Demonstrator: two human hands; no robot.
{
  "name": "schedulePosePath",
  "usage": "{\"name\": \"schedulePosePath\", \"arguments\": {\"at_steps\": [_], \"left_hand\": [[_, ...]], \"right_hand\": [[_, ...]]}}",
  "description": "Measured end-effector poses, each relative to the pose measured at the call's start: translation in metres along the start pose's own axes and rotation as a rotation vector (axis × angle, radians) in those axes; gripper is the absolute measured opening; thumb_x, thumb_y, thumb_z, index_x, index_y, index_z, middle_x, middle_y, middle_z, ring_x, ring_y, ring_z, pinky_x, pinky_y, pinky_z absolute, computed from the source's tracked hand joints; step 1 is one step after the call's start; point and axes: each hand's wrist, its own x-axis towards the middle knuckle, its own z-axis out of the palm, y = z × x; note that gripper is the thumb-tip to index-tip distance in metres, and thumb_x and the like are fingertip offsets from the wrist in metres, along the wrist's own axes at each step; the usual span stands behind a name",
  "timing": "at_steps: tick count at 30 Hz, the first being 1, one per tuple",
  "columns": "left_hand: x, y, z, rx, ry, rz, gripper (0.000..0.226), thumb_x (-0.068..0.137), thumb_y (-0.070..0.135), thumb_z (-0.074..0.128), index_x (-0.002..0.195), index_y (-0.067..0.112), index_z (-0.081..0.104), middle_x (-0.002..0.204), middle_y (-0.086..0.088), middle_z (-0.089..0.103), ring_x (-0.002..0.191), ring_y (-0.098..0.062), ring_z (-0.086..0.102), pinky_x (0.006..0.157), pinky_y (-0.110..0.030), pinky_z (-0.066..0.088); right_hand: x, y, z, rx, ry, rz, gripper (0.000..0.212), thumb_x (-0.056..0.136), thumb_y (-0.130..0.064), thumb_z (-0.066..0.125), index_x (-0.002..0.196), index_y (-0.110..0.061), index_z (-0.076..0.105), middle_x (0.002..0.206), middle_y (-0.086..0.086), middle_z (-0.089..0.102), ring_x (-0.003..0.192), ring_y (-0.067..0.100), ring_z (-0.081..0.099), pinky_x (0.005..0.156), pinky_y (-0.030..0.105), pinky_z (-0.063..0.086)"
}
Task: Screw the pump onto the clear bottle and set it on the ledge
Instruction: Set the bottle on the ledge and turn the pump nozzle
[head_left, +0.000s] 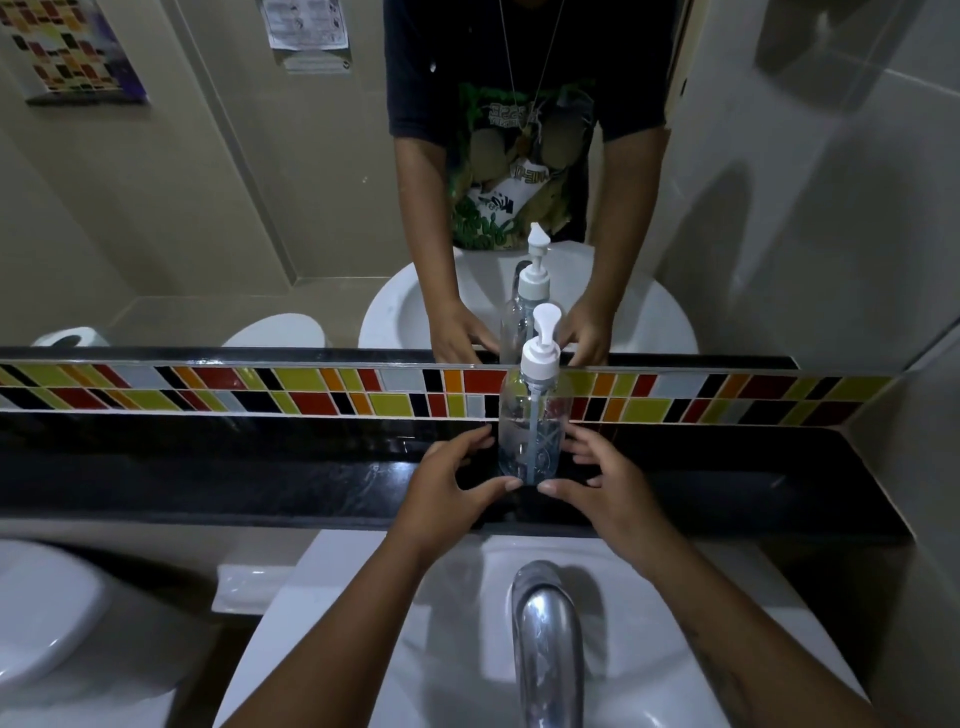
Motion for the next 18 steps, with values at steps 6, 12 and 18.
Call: {"name": "schedulePosePath", "arguments": {"at_steps": [6,12,18], "left_hand": [[0.002,0.0,-0.001,-0.036,0.048,0.011,0.049,0.08,0.029,0.085,0.127,0.031,0.069,0.122,0.007,0.069,0.116,-0.011,0.061,0.107,-0.037,0.05],[0.008,-0.007,-0.002,-0.099,0.043,-0.015,0.048,0.082,0.025,0.084,0.127,0.026,0.069,0.122,0.01,0.074,0.116,-0.009,0.067,0.105,-0.043,0.054],[0.007,-0.005,-0.003,-0.127,0.018,-0.042,0.056,0.082,0.023,0.083,0.134,0.027,0.065,0.125,0.011,0.073,0.118,-0.009,0.066,0.105,-0.038,0.054]], "right_hand": [[0.013,0.005,0.019,-0.096,0.071,-0.024,0.057,0.073,-0.021,0.08,0.126,-0.026,0.057,0.122,0.004,0.059,0.104,0.01,0.053,0.076,0.011,0.035],[0.016,0.004,0.026,-0.111,0.104,-0.034,0.055,0.073,-0.02,0.079,0.125,-0.025,0.059,0.12,0.005,0.06,0.099,0.01,0.054,0.075,0.013,0.038],[0.011,0.0,0.029,-0.155,0.15,-0.053,0.058,0.075,-0.016,0.079,0.128,-0.023,0.058,0.117,0.006,0.054,0.101,0.008,0.051,0.085,0.021,0.038]]}}
